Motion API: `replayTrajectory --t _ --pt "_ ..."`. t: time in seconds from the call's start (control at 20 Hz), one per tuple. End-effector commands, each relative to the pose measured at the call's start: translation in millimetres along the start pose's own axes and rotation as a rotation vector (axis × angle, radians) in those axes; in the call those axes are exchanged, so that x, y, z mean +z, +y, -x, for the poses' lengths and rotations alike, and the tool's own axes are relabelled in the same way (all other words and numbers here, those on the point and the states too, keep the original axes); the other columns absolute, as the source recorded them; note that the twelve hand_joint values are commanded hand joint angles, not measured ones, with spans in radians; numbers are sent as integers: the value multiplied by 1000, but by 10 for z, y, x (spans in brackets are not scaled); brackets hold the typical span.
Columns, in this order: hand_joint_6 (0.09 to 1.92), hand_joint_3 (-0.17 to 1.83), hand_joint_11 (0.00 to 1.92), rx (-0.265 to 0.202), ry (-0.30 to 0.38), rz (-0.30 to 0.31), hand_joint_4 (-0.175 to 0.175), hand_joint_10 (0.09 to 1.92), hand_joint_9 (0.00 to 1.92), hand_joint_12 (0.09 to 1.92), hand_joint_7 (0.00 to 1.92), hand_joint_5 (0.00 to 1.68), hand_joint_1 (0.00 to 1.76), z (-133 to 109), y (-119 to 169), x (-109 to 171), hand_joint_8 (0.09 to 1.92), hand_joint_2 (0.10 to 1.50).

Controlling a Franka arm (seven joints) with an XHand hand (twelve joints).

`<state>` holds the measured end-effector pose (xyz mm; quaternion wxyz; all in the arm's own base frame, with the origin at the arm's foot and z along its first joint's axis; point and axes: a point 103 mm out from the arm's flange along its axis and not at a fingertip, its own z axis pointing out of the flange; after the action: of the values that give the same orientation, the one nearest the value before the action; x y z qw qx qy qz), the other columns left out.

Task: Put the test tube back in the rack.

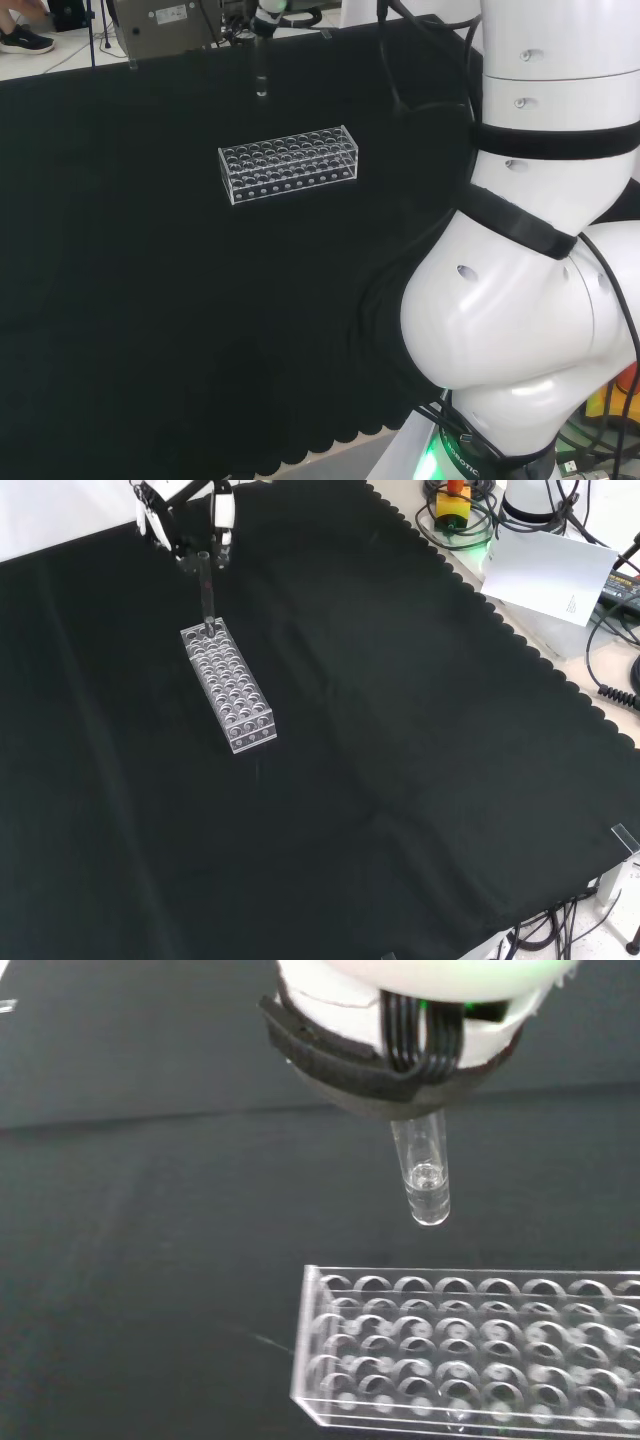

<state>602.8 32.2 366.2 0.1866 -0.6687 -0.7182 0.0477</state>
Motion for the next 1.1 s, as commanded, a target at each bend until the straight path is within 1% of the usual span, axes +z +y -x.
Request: replayTrajectory --t 0.05,0.65,1.1 --pt "252 479 890 -42 7 -20 -175 330 1343 1147 1406 1354 1430 -269 85 83 705 712" --pt "251 480 890 -68 20 -73 -175 327 1346 1146 1406 1355 1430 -417 218 376 704 711" --pt "249 481 889 -70 10 -117 -175 324 1347 1146 1407 1355 1430 -441 363 621 703 711"
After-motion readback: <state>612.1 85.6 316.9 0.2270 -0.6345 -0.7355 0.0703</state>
